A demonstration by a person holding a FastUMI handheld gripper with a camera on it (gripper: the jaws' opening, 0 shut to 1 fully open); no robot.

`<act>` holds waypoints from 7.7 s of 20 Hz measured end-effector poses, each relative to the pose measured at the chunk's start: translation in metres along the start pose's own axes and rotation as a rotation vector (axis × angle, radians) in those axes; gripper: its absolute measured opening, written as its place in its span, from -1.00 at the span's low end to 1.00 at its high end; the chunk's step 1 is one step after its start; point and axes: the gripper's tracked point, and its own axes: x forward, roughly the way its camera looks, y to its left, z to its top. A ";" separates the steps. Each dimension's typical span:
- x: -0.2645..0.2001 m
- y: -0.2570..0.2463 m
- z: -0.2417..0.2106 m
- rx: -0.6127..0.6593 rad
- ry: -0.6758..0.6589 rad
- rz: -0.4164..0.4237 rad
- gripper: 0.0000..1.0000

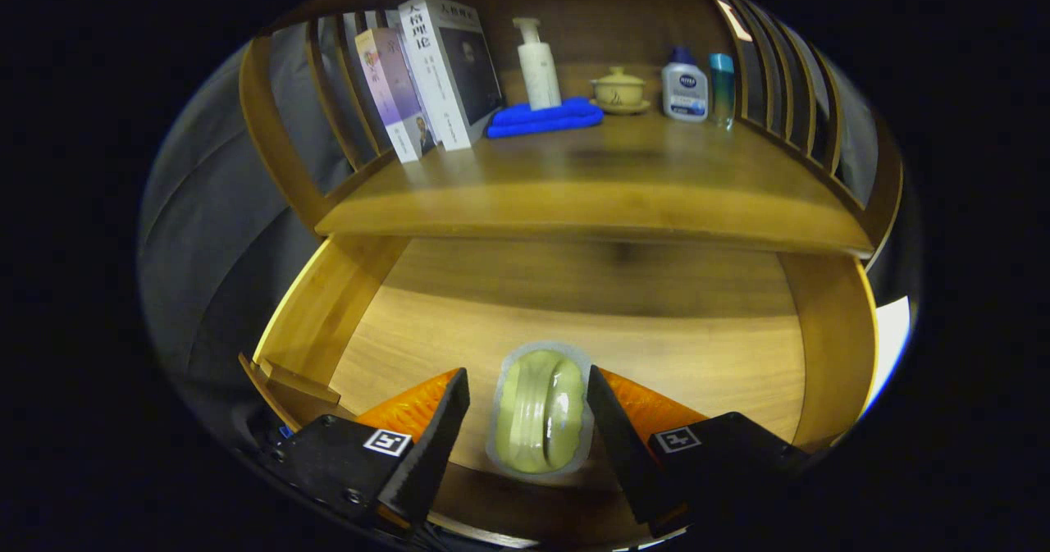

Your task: Pull open the drawer, take out the items inside it, and place them on the countertop above the cabinet.

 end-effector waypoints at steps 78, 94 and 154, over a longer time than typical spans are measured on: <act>-0.170 0.030 0.087 -0.146 -0.935 -0.172 0.97; -0.130 0.030 -0.045 -0.097 -0.872 -0.181 0.99; 0.001 -0.027 0.014 -0.026 -0.720 -0.267 0.95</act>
